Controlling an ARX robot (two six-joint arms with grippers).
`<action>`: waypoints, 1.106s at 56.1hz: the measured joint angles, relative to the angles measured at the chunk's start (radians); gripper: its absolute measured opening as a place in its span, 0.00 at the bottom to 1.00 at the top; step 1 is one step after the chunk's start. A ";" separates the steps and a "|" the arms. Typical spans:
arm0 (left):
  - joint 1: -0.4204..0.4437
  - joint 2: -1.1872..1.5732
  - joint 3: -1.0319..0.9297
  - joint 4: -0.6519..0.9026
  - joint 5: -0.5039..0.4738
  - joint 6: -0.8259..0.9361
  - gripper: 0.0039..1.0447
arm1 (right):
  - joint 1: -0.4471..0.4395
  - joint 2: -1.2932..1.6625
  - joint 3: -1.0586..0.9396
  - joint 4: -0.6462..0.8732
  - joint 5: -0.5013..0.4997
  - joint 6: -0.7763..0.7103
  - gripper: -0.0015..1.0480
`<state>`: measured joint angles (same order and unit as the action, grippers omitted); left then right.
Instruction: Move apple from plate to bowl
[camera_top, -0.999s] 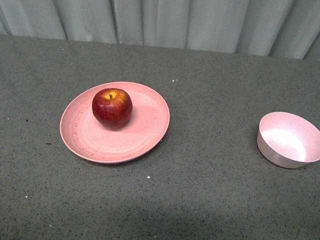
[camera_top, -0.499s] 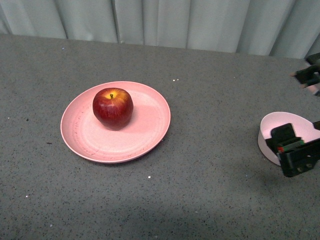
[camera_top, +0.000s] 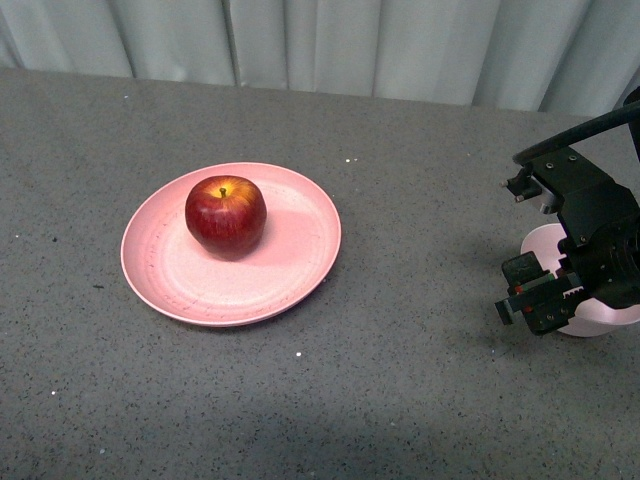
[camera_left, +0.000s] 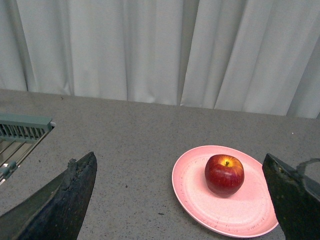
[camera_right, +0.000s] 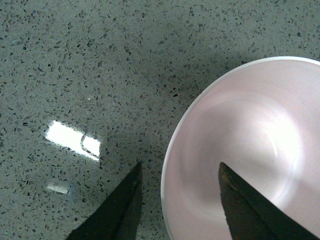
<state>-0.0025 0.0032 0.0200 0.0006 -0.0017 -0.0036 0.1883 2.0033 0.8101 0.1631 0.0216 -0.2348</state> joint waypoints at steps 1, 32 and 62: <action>0.000 0.000 0.000 0.000 0.000 0.000 0.94 | -0.001 0.000 0.000 0.000 -0.001 0.001 0.40; 0.000 0.000 0.000 0.000 0.000 0.000 0.94 | 0.032 -0.064 0.001 -0.016 -0.080 0.003 0.01; 0.000 0.000 0.000 0.000 0.000 0.000 0.94 | 0.247 0.093 0.233 -0.047 -0.193 0.048 0.01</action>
<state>-0.0025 0.0032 0.0200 0.0006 -0.0017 -0.0036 0.4351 2.0960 1.0431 0.1158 -0.1711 -0.1864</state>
